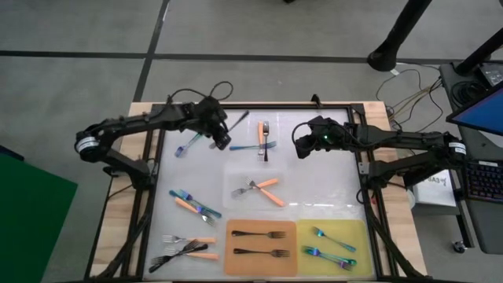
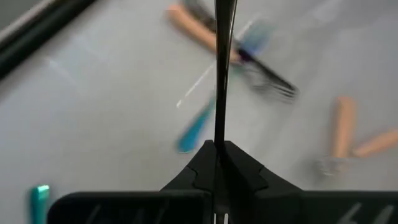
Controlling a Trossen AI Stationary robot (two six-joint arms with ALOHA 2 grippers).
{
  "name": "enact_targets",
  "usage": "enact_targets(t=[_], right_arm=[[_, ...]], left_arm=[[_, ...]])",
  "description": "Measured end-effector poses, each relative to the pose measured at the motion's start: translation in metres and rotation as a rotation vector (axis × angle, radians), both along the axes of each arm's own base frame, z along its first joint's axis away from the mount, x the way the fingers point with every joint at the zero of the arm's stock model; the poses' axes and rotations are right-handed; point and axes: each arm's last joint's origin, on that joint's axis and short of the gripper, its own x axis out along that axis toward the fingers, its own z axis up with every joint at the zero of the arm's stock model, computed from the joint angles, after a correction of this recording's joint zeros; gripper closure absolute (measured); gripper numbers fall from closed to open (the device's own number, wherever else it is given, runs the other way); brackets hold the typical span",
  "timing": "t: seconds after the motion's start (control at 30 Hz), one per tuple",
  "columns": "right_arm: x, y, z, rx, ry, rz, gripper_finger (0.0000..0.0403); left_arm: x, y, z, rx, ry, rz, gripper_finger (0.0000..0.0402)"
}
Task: Sort silverware by color (type)
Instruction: Put the black fork into the orange bin
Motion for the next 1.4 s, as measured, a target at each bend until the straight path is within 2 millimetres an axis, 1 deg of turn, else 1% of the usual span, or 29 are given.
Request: enact_targets(t=[0.1,0.17,0.27,0.37,0.47,0.57,0.67,0.77,0.9,1.0,1.13,1.2,1.3,1.4], right_arm=[[0.000,0.000,0.000,-0.003,0.002,0.003,0.0316],[0.000,0.000,0.000,-0.015,0.009,0.015,0.0316],[0.000,0.000,0.000,-0.027,0.016,0.028,0.0316],[0.000,0.000,0.000,-0.025,0.020,0.029,0.0316],[0.000,0.001,-0.001,-0.005,0.017,0.051,0.0316],[0.000,0.002,-0.001,0.018,0.013,0.078,0.0316],[0.000,0.003,-0.001,0.033,0.010,0.096,0.0316],[0.000,0.003,-0.001,0.024,0.015,0.115,0.0316],[0.000,0.003,-0.001,0.016,0.019,0.128,0.0316],[0.000,0.004,-0.001,0.020,0.020,0.136,0.0316],[-0.001,0.005,-0.003,0.031,0.047,0.142,0.0316],[-0.003,0.006,-0.005,0.040,0.074,0.144,0.0316],[-0.007,0.008,-0.009,0.067,0.124,0.153,0.0316],[-0.010,0.009,-0.012,0.092,0.168,0.160,0.0316]], left_arm=[[0.013,-0.021,0.004,-0.016,-0.049,-0.041,0.0401],[0.022,-0.039,0.002,-0.042,-0.061,-0.064,0.0401],[0.037,-0.071,0.002,-0.098,-0.121,-0.089,0.0401],[0.050,-0.107,0.003,-0.148,-0.194,-0.108,0.0401],[0.057,-0.142,0.005,-0.212,-0.263,-0.132,0.0401],[0.062,-0.176,0.010,-0.255,-0.311,-0.198,0.0401],[0.066,-0.208,0.012,-0.260,-0.315,-0.194,0.0401],[0.071,-0.235,0.007,-0.246,-0.304,-0.202,0.0400],[0.086,-0.261,-0.002,-0.259,-0.264,-0.225,0.0400],[0.102,-0.278,-0.008,-0.288,-0.256,-0.229,0.0400],[0.125,-0.297,-0.019,-0.375,-0.214,-0.264,0.0399],[0.132,-0.303,-0.020,-0.406,-0.172,-0.290,0.0399],[0.134,-0.304,-0.009,-0.401,-0.102,-0.285,0.0399],[0.131,-0.303,0.011,-0.376,-0.037,-0.271,0.0399]])
